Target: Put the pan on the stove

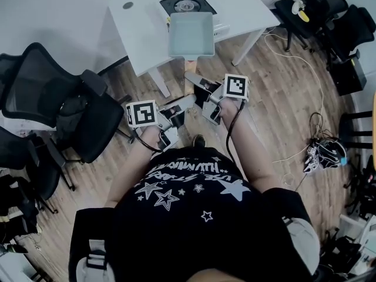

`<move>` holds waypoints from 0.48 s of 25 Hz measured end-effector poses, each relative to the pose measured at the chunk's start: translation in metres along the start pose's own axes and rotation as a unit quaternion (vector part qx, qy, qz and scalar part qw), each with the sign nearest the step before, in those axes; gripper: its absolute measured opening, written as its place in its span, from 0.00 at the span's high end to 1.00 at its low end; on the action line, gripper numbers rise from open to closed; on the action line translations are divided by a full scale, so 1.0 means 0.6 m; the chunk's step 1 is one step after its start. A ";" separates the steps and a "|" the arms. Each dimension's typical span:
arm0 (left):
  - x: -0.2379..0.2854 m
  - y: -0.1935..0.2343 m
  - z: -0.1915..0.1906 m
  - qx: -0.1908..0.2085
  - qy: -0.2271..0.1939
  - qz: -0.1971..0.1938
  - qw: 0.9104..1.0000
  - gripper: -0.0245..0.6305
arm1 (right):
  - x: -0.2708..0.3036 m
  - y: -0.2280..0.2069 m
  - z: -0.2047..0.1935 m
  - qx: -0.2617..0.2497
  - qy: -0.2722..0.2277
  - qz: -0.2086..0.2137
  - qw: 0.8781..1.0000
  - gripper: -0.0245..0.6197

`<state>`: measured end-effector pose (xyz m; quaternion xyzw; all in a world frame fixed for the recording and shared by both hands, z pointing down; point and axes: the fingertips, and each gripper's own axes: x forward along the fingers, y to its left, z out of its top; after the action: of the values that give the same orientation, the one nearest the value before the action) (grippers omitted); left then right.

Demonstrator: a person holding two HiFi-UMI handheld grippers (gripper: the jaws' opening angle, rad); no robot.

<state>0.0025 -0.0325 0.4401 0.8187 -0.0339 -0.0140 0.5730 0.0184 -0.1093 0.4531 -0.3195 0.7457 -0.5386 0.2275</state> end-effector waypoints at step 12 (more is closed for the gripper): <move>0.112 0.020 0.033 -0.004 -0.039 0.026 0.999 0.78 | -0.034 -0.043 0.096 0.006 0.034 0.015 0.999 0.73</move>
<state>0.0681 -0.0601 0.4457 0.8139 -0.0772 -0.0315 0.5750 0.0776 -0.1381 0.4591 -0.2885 0.7543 -0.5504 0.2117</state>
